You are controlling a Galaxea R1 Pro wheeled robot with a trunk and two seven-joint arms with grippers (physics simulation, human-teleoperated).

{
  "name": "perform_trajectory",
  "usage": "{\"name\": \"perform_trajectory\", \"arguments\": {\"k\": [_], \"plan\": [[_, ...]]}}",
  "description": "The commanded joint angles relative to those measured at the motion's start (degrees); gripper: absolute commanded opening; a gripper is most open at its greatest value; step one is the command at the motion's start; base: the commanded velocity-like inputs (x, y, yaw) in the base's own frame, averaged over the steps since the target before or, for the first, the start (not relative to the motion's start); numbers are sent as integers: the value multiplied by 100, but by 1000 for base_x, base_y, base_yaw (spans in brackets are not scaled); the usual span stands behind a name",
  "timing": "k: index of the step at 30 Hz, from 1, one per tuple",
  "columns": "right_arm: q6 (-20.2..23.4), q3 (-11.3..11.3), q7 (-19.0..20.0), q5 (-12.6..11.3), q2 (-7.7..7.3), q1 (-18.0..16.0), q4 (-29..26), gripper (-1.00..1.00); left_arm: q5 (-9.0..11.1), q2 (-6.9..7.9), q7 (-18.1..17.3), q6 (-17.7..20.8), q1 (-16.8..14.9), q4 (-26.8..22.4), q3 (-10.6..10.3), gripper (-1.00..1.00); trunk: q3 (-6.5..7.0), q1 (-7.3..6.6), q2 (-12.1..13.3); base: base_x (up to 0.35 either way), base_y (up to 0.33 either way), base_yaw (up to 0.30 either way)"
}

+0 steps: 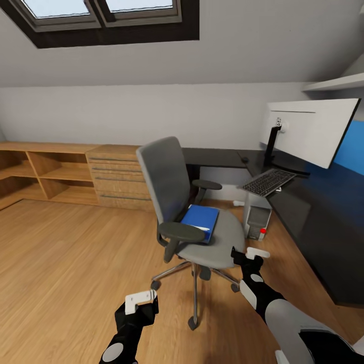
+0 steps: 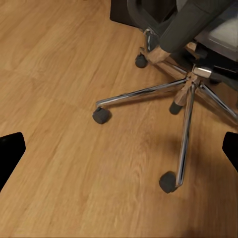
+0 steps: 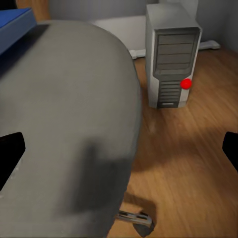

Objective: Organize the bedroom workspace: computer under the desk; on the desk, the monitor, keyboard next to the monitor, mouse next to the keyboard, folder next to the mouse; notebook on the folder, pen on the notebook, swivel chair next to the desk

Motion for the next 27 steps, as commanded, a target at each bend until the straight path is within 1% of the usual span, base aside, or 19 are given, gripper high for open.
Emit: {"name": "perform_trajectory", "arguments": {"k": [1, 6, 12, 16, 20, 24, 27], "plan": [[-31, -17, 16, -43, 0, -3, 4, 100, 60, 1, 46, 12, -1, -9, -5, 100, -5, 3, -2, 295, 0, 0], [-31, -22, 10, -44, -4, -3, 4, 100, 59, 1, 46, 18, -1, -9, 3, 100, -5, 3, -2, 161, 0, 0], [-31, -28, 1, -80, -12, -3, 4, 100, 56, 1, 46, 24, -1, -9, 11, 100, -5, 3, -2, 39, 0, 0], [-31, -32, -6, -164, -23, -3, 1, 100, 53, 1, 46, 25, -1, -9, 15, 100, -5, 3, -2, 12, 0, 0], [-25, -39, -5, -330, -73, -3, -2, 100, 52, 1, 46, 26, -1, -9, 16, 100, -5, 3, -2, 5, 0, 0], [-14, -40, 1, -584, -167, -3, 1, 100, 51, 1, 46, 28, -1, -9, 22, 100, -5, 3, -2, 2, 0, 0], [-9, -37, 8, -780, -216, -3, 3, 100, 53, 1, 46, 29, -1, -9, 66, 100, -5, 3, -2, 0, 0, 0]]}}
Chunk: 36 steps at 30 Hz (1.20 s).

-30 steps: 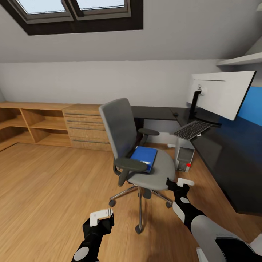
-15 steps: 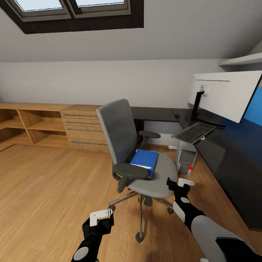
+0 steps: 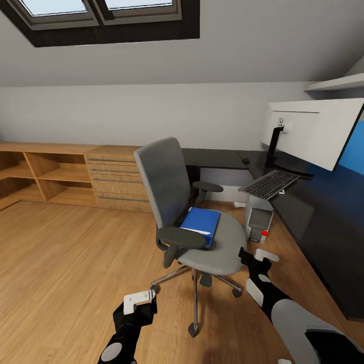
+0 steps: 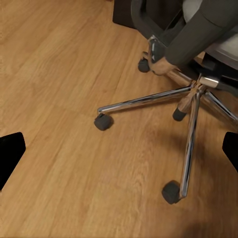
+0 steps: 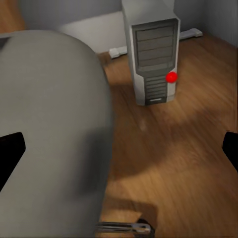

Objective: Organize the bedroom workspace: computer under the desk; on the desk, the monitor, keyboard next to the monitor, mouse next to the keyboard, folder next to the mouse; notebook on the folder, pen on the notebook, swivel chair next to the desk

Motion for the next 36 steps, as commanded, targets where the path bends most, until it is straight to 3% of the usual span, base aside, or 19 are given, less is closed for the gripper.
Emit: {"name": "perform_trajectory", "arguments": {"k": [1, 7, 14, 18, 19, 23, 25, 28, 31, 32, 33, 36], "plan": [[-20, -19, 8, -64, -9, -3, 2, 100, 62, 1, 44, 12, -1, -8, 19, 100, -4, -1, -2, 0, 0, 0], [-44, -23, 7, -326, -36, -3, 4, 100, 71, 1, 38, 19, -1, -8, 203, 100, -4, -1, -2, 0, 0, 0], [-18, -41, 18, -579, -46, -3, -10, 100, 75, 1, 37, 21, -1, -8, 263, 100, -4, -1, -2, 0, 0, 0], [64, -97, 73, -911, -49, -3, -47, 100, 76, 1, 37, 21, -1, -8, 273, 100, -4, -1, -2, 0, 0, 0], [169, -116, 137, -1114, -52, -3, -62, 100, 76, 1, 37, 21, -1, -8, 275, 100, -4, -1, -2, 0, 0, 0], [546, -135, 364, -1518, -87, -6, -130, 100, 76, 1, 37, 21, -1, -8, 278, 100, -4, -1, -2, 0, 0, 0], [1074, -143, 656, -1915, -181, -10, -330, 100, 76, 1, 37, 21, -1, -8, 279, 100, -4, -1, -2, 0, 0, 0], [1529, -173, 823, -2309, -261, -11, -525, 100, 75, 1, 37, 21, -1, -8, 282, 100, -4, -1, -2, 0, 0, 0], [2179, -334, 991, -3488, -397, -11, -685, 100, 74, 1, 37, 21, -1, -13, 286, 100, -4, -1, -2, 0, 0, 0], [2247, -351, 1010, -3671, -410, -12, -700, 100, 72, 1, 37, 21, -1, -14, 287, 100, -4, -1, -2, 0, 0, 0], [2379, -384, 1047, -4030, -440, -12, -723, 100, 70, 1, 37, 21, -1, -16, 287, 100, -4, -1, -2, 0, 0, 0], [2496, -416, 1081, -4362, -483, -7, -740, 100, 68, 1, 37, 21, -1, -17, 288, 100, -4, -1, -2, 0, 0, 0]]}}
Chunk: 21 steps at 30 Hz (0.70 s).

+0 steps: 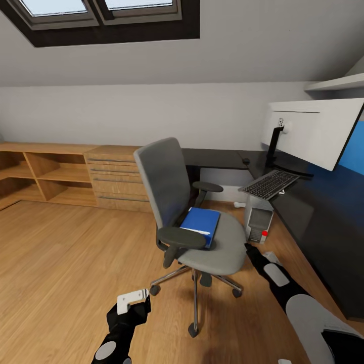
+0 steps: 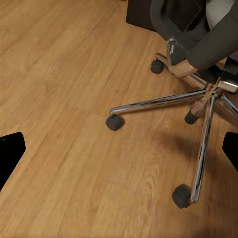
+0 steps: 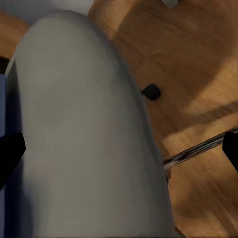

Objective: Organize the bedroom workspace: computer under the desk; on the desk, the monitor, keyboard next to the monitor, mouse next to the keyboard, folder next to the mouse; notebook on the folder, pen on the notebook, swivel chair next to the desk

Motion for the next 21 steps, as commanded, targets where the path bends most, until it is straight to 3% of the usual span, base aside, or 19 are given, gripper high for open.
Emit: {"name": "perform_trajectory", "arguments": {"k": [1, 21], "plan": [[36, -25, -12, -49, 0, 1, -12, 100, 60, 1, 46, 12, -1, -9, -7, 100, -4, -1, -2, 11, 0, 0], [45, -29, -31, -90, -23, 4, 93, 100, 60, 1, 46, 6, -1, -21, -10, 100, -4, -1, -2, 160, 0, 0]]}}
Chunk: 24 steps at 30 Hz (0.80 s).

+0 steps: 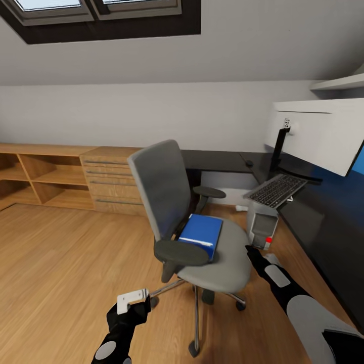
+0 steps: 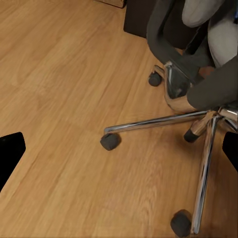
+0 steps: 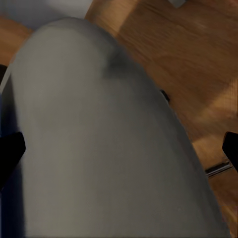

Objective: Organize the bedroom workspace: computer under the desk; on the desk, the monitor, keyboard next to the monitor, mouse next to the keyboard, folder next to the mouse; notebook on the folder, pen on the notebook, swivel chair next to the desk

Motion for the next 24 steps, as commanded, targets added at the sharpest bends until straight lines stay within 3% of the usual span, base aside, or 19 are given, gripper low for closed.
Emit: {"name": "perform_trajectory", "arguments": {"k": [1, 14, 24], "plan": [[32, -24, -15, -35, 1, 0, -5, 100, 60, 1, 46, 11, -1, -10, -7, 100, -5, 2, -2, 216, 0, 0], [32, -24, -31, -35, 12, 0, 58, 100, 60, 1, 46, 9, -1, -25, 16, 100, -5, 2, -2, 53, 0, 0], [32, -24, -12, -51, 28, 0, 315, 100, 68, 0, 46, 18, -1, -55, 261, 100, -5, 2, -2, 1, 0, 0]]}}
